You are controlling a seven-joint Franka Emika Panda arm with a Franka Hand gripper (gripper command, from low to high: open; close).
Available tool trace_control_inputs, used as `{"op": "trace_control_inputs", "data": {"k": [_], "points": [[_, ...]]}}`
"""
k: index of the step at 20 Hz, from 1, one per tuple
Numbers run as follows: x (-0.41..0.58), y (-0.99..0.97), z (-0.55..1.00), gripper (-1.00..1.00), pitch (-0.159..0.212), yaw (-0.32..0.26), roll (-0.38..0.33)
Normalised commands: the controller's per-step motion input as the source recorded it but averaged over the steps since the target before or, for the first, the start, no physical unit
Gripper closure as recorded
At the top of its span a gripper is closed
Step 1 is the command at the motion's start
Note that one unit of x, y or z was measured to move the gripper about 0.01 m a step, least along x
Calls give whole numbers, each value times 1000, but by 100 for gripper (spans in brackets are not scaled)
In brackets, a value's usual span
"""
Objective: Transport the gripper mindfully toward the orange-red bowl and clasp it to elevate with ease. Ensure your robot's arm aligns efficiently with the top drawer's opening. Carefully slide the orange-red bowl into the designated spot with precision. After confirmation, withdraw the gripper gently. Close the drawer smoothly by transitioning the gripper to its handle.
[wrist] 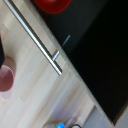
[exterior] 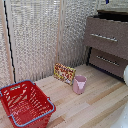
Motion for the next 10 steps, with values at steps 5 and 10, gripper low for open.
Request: {"op": "trace_control_inputs", "data": {"k": [5, 10], "points": [[13, 465, -440, -100, 189, 80, -284], [131, 506, -491, -100, 91, 44, -340]]}}
